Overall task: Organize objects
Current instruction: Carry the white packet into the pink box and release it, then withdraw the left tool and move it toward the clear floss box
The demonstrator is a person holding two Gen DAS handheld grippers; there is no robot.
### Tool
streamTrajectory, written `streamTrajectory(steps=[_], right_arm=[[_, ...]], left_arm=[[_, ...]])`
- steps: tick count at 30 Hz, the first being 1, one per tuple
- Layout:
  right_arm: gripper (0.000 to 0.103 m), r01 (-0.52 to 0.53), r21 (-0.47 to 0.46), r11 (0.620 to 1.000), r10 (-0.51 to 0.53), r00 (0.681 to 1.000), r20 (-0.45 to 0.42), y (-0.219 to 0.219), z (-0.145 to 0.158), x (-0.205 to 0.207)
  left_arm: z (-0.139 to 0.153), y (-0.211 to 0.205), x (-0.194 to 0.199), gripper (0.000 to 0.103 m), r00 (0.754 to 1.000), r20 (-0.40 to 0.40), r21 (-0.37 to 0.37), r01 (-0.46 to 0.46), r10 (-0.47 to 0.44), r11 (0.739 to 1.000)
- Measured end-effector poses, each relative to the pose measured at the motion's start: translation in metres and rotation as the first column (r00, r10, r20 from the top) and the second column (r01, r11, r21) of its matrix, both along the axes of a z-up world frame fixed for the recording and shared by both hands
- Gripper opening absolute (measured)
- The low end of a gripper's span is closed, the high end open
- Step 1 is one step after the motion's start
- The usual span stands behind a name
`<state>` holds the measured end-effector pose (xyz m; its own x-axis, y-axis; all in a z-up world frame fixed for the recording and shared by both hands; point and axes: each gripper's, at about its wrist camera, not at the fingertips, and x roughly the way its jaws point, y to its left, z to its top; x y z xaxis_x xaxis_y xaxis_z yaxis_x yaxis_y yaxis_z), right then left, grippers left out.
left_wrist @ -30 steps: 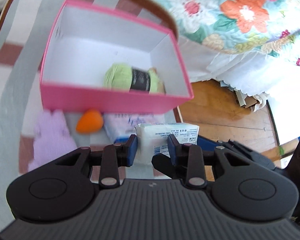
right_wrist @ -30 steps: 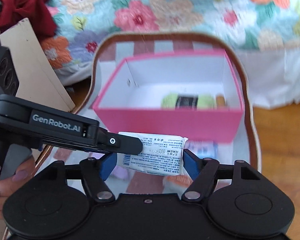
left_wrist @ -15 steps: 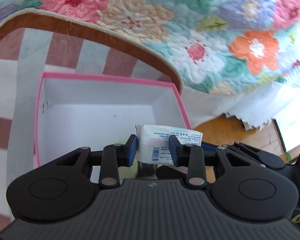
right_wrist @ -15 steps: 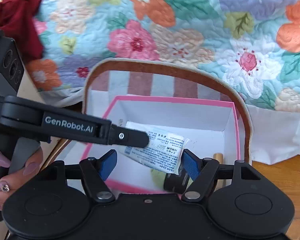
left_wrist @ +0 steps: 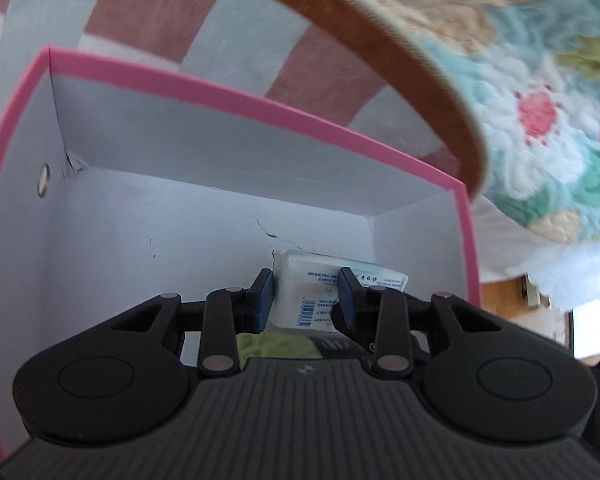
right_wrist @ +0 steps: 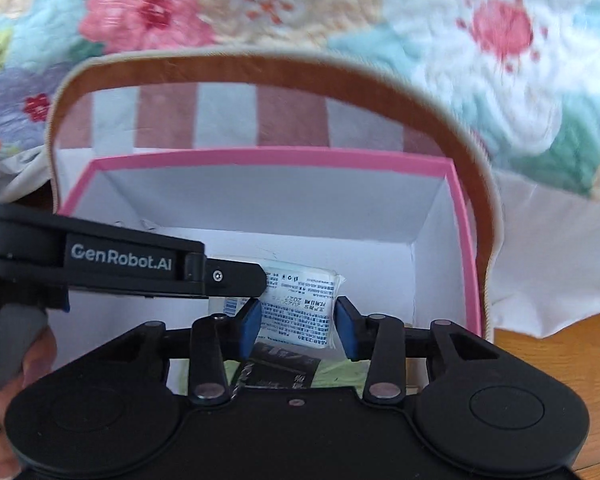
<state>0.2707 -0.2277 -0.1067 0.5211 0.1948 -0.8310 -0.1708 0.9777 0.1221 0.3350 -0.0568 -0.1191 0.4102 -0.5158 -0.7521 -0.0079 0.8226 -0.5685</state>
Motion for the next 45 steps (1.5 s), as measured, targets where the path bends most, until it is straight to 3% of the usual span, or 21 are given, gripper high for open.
streamTrajectory(steps=[3, 7, 9, 16, 24, 26, 29, 33, 39, 45], right_arm=[[0.045, 0.011, -0.005, 1.0, -0.011, 1.0, -0.004, 0.0, -0.009, 0.006], [0.043, -0.015, -0.119, 0.993, 0.018, 1.0, 0.023, 0.007, -0.018, 0.008], [0.042, 0.009, -0.18, 0.984, 0.002, 0.998, 0.06, 0.005, -0.016, 0.005], [0.046, -0.01, -0.003, 1.0, 0.01, 0.999, 0.034, -0.019, 0.022, -0.021], [0.05, -0.047, 0.153, 0.987, 0.056, 0.997, -0.053, -0.041, 0.082, -0.066], [0.05, -0.058, 0.165, 0.985, 0.069, 0.995, -0.066, -0.044, 0.096, -0.079], [0.053, -0.101, 0.192, 0.976, 0.115, 0.991, -0.064, -0.049, 0.115, -0.104], [0.059, -0.171, 0.163, 0.972, 0.179, 0.983, -0.032, -0.052, 0.133, -0.138], [0.073, -0.242, 0.172, 0.955, 0.242, 0.97, 0.018, -0.065, 0.129, -0.182], [0.082, -0.253, 0.276, 0.927, 0.252, 0.967, 0.037, -0.075, 0.092, -0.203]], left_arm=[[-0.01, -0.003, 0.005, 0.033, 1.0, -0.023, 0.008, -0.013, 0.013, 1.0], [-0.016, -0.005, 0.007, 0.04, 0.998, -0.067, 0.046, 0.014, -0.011, 0.999], [-0.01, -0.004, 0.003, 0.041, 0.999, -0.046, 0.1, 0.023, -0.018, 0.995], [0.034, -0.003, -0.029, 0.041, 0.988, 0.033, 0.19, 0.144, -0.153, 0.971], [0.109, -0.018, -0.065, 0.043, 0.939, 0.074, 0.27, 0.307, -0.337, 0.913], [0.125, -0.02, -0.084, 0.045, 0.921, 0.088, 0.289, 0.342, -0.381, 0.894], [0.147, -0.02, -0.112, 0.047, 0.896, 0.116, 0.259, 0.389, -0.429, 0.884], [0.168, -0.012, -0.147, 0.052, 0.868, 0.157, 0.26, 0.424, -0.472, 0.867], [0.161, -0.006, -0.186, 0.056, 0.843, 0.164, 0.272, 0.46, -0.512, 0.845], [0.116, -0.004, -0.211, 0.062, 0.853, 0.129, 0.221, 0.473, -0.506, 0.853]])
